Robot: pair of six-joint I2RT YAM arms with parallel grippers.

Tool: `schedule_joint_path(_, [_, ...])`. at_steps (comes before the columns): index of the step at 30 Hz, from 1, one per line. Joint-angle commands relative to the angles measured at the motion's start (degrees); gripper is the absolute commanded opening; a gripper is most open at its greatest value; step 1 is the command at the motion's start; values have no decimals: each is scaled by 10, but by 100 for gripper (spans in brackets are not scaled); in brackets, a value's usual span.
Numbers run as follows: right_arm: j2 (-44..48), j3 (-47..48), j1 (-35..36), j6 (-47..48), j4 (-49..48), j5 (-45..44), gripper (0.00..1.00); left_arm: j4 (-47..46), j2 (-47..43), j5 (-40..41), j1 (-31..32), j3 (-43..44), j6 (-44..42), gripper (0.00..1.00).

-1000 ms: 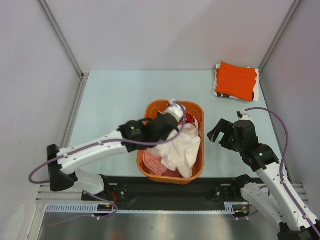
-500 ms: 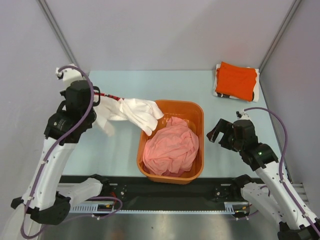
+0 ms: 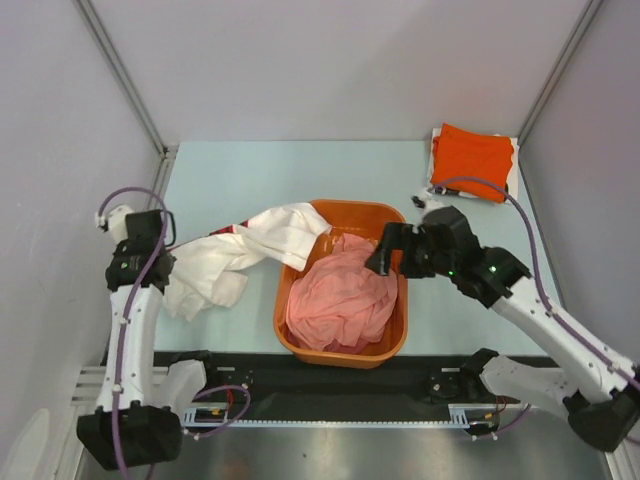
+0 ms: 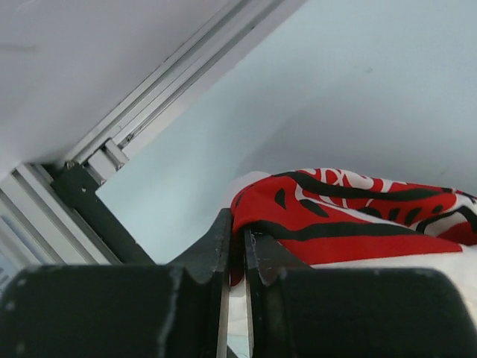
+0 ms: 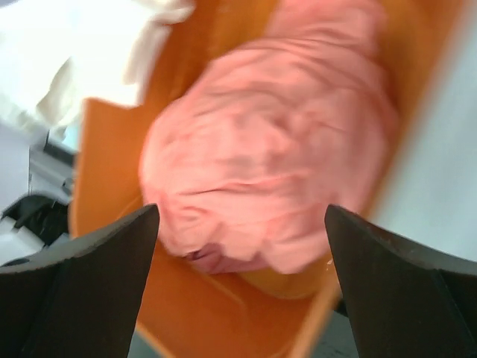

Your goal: Fold and stack the t-shirts

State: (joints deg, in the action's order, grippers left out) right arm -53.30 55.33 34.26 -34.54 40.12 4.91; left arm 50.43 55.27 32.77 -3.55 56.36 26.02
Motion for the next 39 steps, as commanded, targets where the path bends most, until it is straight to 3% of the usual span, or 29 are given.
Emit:
schedule_joint_path(1, [-86,109,125,13,-22,-62,100,-53,-51,-122,-93,-36,37,12])
schedule_joint_path(4, [-182,173,192,0,-42,-80,100,-73,-53,-181,-117,-69,43,12])
schedule_joint_path(9, [-337,270,293,-16,-65,-82,100,-96,-74,-204,-121,-103,46,11])
schedule_joint_path(14, [-501,412,329,-10,6,-101,100,-79,-100,-165,-121,-95,43,11])
schedule_joint_path(18, [-559,464,332,-32,84,-156,96,-84,-111,-170,-122,-100,43,11])
schedule_joint_path(20, [-558,440,327,-42,101,-184,90,-84,-108,-171,-122,-100,41,11])
schedule_joint_path(23, [-532,375,303,-61,108,-199,65,-88,-111,-173,-121,-104,41,12])
schedule_joint_path(24, [-507,351,296,-68,108,-204,47,-89,-111,-173,-121,-104,41,11])
schedule_joint_path(26, [-479,310,271,-81,104,-221,28,-90,-110,-177,-122,-104,40,11])
schedule_joint_path(27, [-446,265,262,-83,102,-228,14,-90,-109,-177,-122,-105,40,11])
schedule_joint_path(30, [-395,191,224,-86,99,-225,3,-94,-108,-179,-122,-106,39,11])
schedule_joint_path(39, [-176,67,151,-120,184,-260,0,-96,-107,-172,-122,-107,40,11])
